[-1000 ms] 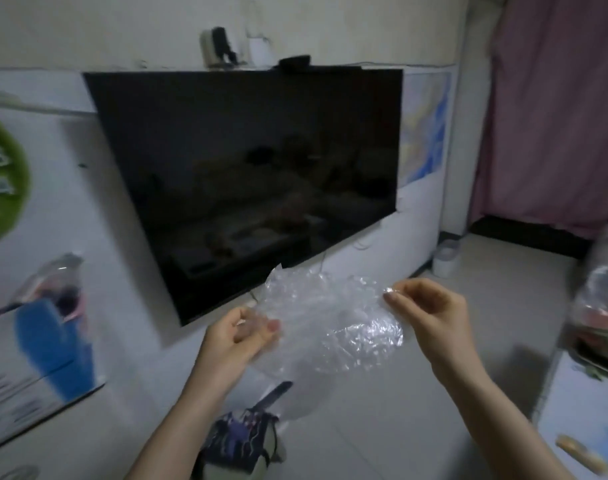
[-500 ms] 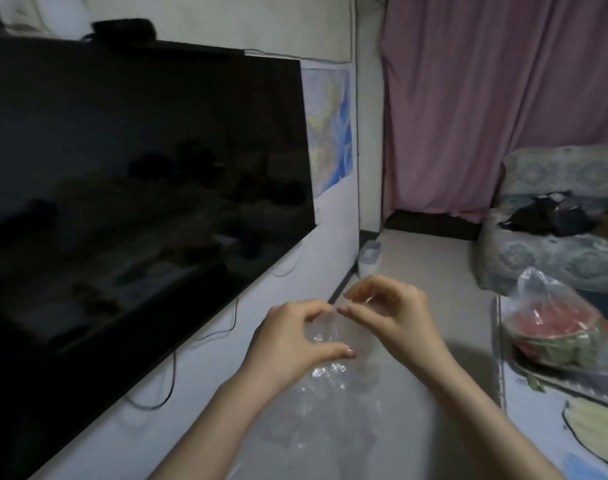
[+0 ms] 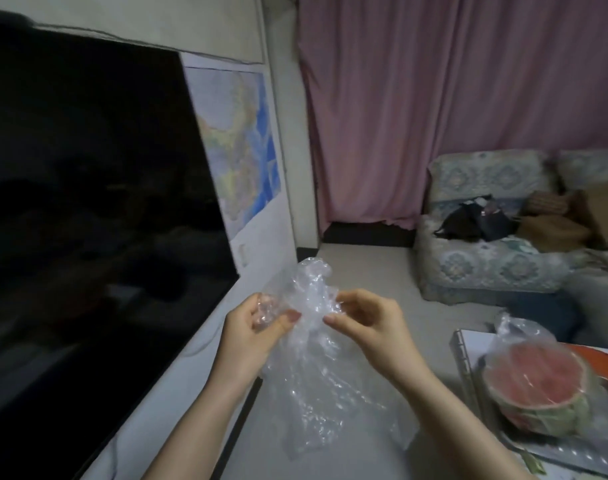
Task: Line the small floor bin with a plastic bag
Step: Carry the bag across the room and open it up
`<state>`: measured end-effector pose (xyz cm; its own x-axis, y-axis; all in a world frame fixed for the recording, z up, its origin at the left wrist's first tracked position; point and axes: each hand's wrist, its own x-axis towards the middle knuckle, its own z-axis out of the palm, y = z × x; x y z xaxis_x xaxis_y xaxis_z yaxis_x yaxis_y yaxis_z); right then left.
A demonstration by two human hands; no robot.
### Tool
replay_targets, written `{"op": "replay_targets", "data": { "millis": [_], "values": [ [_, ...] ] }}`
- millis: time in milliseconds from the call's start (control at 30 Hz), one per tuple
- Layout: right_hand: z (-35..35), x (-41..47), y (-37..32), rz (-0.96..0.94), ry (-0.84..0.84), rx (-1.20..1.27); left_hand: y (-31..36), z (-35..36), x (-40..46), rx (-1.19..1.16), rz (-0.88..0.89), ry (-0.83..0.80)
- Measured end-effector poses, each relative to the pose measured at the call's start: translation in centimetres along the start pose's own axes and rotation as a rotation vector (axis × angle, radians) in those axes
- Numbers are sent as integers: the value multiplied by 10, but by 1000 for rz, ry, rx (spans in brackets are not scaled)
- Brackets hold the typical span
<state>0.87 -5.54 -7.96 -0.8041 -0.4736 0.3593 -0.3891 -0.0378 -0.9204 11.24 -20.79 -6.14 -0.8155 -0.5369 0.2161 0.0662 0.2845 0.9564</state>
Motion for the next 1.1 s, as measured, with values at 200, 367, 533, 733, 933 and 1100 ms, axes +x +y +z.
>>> {"op": "replay_targets", "data": {
  "millis": [200, 367, 533, 733, 933, 1100],
  "values": [
    [-25, 146, 46, -16, 247, -55, -37, 23, 168, 0, 8, -30],
    [-60, 252, 88, -25, 400, -138, -61, 67, 302, 48, 19, -93],
    [-103, 336, 143, 20, 509, -122, -92, 123, 399, 82, 2, -108],
    [-147, 469, 204, -4, 408, -223, -107, 177, 521, 37, -161, -514],
    [-181, 623, 251, -39, 212, -370, -86, 219, 651, 157, 28, -580],
    [-153, 733, 288, -34, -41, -303, -108, 285, 735, 443, 129, -255]
  ]
}}
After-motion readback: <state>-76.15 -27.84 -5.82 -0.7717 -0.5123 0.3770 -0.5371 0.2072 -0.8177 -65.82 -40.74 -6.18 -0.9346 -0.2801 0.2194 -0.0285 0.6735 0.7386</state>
